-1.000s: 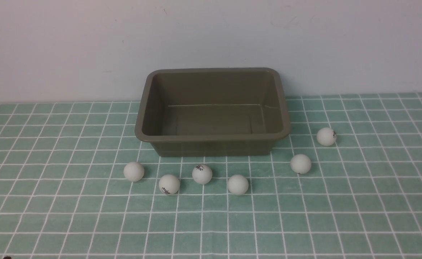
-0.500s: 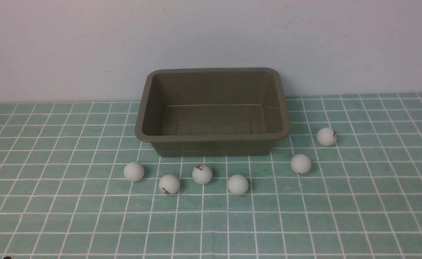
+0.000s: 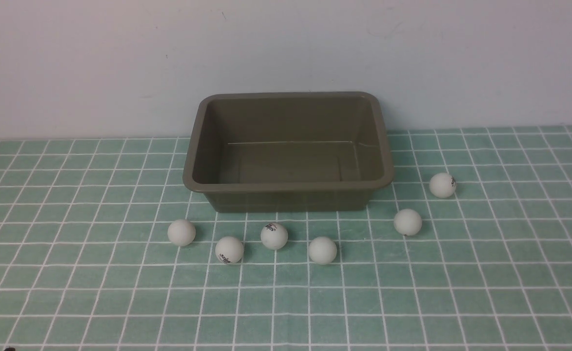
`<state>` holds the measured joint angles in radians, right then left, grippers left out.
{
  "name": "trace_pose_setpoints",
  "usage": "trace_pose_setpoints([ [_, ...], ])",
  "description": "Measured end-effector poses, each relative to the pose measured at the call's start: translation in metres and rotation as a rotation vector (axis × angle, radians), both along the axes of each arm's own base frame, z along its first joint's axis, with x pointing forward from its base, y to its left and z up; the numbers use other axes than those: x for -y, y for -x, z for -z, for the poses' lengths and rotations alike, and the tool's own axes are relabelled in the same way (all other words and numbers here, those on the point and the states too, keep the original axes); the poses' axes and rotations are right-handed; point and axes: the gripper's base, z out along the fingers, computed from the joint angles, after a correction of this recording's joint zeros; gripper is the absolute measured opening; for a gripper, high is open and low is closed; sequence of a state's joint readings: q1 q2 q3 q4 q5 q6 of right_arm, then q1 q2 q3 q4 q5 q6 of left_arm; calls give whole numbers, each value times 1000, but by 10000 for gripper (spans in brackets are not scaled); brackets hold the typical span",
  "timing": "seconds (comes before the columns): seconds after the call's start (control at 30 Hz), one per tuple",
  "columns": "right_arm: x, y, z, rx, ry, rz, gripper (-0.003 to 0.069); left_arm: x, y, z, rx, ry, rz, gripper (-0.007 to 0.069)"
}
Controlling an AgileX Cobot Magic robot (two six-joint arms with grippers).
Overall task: Put the table tennis balls in the box on the green coffee tablecloth.
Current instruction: 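Reach for and grasp a ping pong ball on the table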
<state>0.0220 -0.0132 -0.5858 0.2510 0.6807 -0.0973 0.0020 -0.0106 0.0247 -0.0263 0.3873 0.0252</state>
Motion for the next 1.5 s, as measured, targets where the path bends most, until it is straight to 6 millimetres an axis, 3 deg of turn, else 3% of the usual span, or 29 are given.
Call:
trace_pose_setpoints([
  [0.17, 0, 0, 0, -3, 0, -1, 420, 2, 0, -1, 8, 72, -5, 143],
  [0.3, 0, 0, 1, -14, 2, -2, 420, 6, -1, -4, 43, 301, -15, 143],
  [0.6, -1, 0, 4, -46, 8, -8, 420, 8, -3, -15, 143, 539, -32, 143],
  [1.33, -2, 0, 9, -99, 17, -18, 420, 9, -4, -17, 165, 609, -38, 143],
  [1.5, -2, 0, 9, -102, 18, -19, 420, 10, -4, -19, 167, 730, -45, 143],
])
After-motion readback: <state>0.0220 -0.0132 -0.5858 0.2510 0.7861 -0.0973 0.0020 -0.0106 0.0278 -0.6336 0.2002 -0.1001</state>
